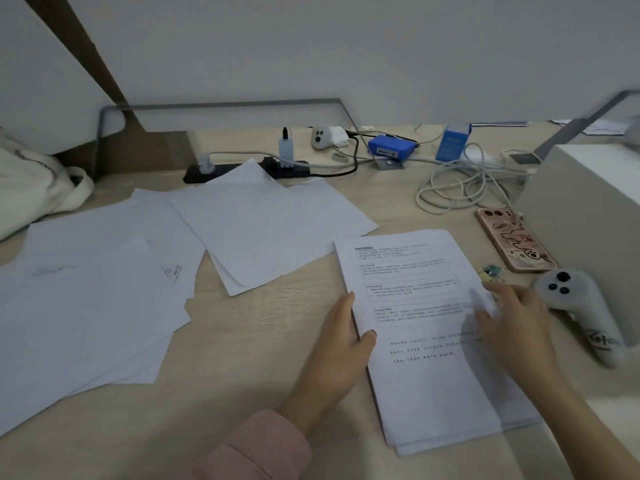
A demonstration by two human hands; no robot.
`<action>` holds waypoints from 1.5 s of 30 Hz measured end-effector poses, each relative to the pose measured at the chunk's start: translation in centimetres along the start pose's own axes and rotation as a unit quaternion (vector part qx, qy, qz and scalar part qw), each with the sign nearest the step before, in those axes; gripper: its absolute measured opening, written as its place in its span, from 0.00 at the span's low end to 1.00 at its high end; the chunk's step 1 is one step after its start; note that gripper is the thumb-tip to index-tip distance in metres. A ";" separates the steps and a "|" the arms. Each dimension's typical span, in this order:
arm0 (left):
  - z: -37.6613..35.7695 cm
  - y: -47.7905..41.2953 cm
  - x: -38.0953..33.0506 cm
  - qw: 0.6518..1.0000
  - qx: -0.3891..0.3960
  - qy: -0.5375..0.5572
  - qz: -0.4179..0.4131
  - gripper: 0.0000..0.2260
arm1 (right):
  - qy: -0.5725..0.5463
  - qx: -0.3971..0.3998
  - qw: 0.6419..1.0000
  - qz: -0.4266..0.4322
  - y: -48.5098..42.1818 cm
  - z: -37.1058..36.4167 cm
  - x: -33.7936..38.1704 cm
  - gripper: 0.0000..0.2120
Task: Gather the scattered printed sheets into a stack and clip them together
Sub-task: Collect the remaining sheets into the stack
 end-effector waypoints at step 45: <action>26.1 12.0 12.8 0.852 -0.393 -0.329 0.106 0.12 | -0.487 0.244 0.822 0.168 5.9 -11.8 29.7 0.09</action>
Point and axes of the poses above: each hand's wrist, its own y-axis away from the middle knuckle, its own z-axis out of the back of the hand, x = y × z, the point moved 4 cm from there along -y, towards the middle knuckle, and after that the axes turned 9 degrees about -y, right-handed, at the moved point
